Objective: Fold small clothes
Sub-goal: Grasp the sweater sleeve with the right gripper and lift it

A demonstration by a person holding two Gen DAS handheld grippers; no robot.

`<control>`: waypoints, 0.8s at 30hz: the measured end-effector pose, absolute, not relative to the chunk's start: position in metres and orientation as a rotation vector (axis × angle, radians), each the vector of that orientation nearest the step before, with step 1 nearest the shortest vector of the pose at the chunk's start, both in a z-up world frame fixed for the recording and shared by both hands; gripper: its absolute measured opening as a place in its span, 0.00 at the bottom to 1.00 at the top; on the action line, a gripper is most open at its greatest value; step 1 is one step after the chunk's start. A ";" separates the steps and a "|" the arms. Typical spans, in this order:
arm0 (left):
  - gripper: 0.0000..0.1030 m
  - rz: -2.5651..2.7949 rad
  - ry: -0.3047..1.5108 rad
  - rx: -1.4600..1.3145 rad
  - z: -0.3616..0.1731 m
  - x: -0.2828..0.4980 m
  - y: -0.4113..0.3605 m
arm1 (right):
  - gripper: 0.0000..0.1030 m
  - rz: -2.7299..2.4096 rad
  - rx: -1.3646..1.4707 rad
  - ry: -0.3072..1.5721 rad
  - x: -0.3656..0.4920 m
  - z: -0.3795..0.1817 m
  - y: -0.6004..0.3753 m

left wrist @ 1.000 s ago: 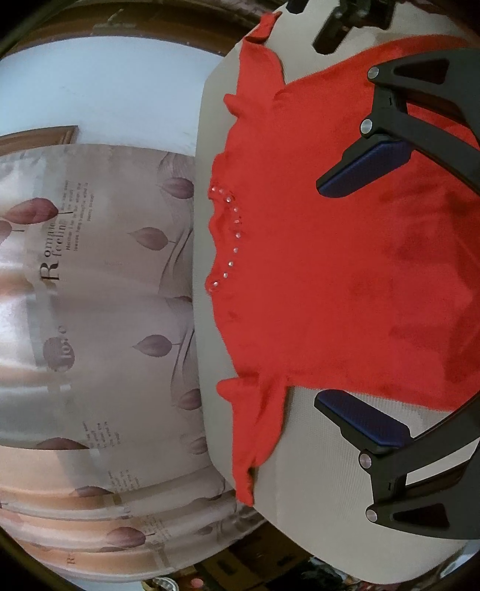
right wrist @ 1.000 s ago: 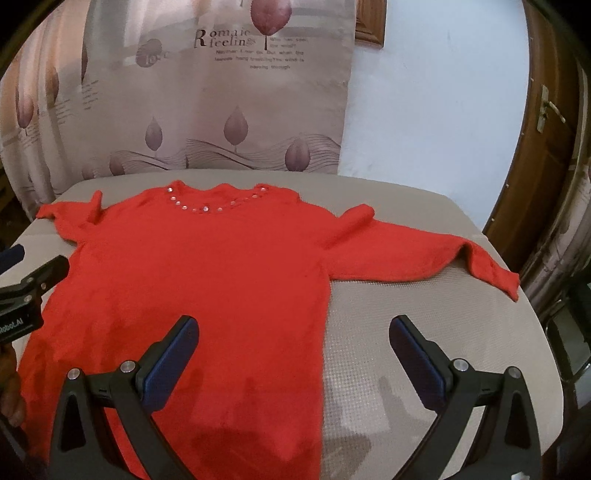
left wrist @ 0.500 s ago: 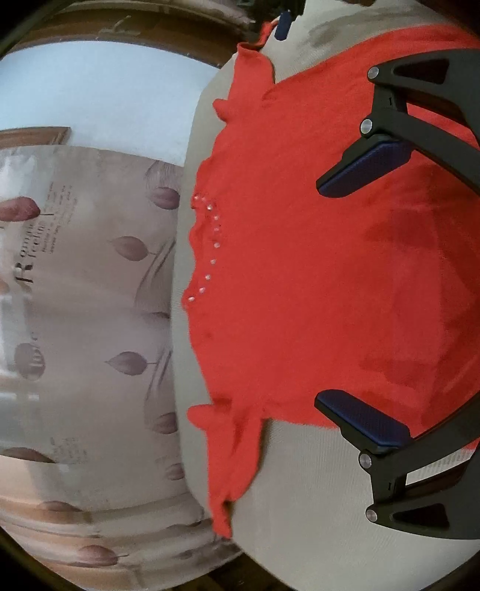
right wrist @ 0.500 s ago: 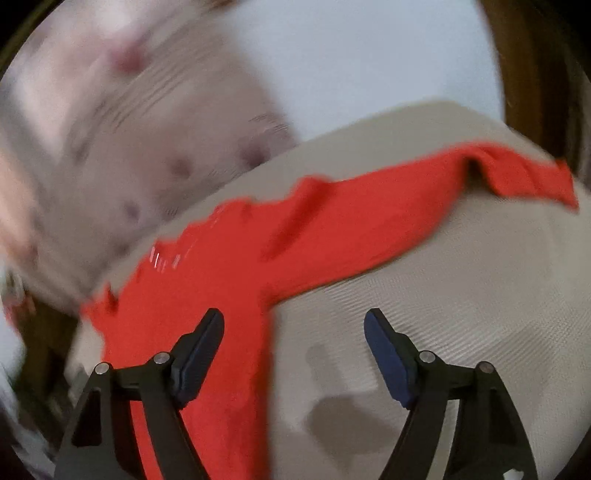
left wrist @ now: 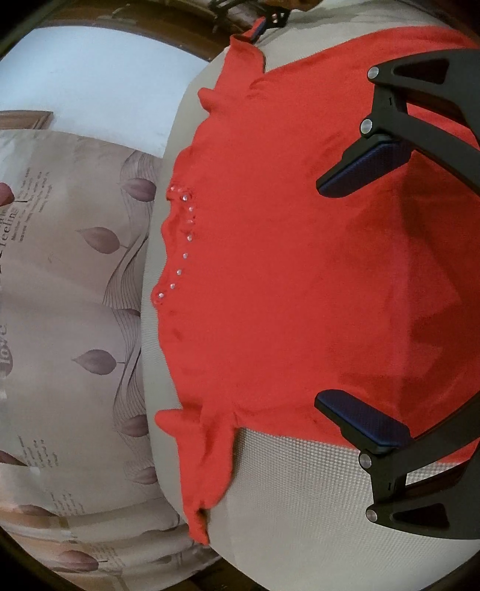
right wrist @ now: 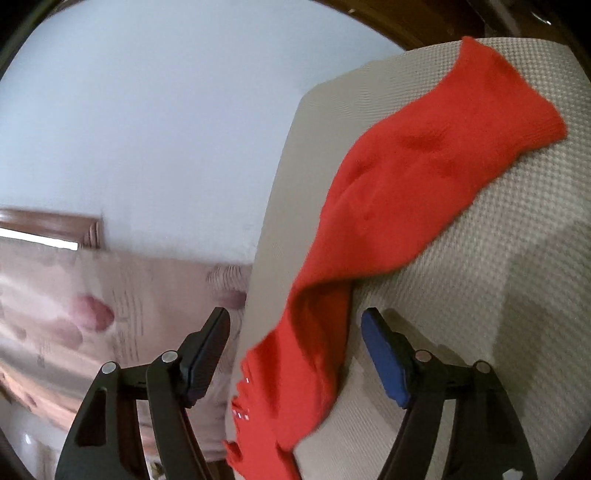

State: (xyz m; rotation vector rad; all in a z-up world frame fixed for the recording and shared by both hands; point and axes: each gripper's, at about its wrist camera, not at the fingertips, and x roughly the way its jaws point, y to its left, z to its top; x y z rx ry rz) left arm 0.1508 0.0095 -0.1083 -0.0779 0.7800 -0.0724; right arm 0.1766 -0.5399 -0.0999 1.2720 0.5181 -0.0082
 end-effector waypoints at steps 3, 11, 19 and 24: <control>1.00 -0.071 0.791 -0.082 -0.109 0.153 0.010 | 0.62 -0.068 1.268 0.517 0.186 -0.099 -0.543; 1.00 -0.065 0.808 -0.117 -0.111 0.154 0.016 | 0.05 -0.215 1.439 0.518 0.189 -0.127 -0.592; 1.00 -0.071 0.698 -0.179 -0.084 0.143 0.042 | 0.06 -0.214 1.156 0.457 0.196 -0.060 -0.582; 1.00 -0.015 0.647 -0.163 -0.070 0.141 0.072 | 0.06 -0.133 1.002 0.479 0.228 -0.011 -0.543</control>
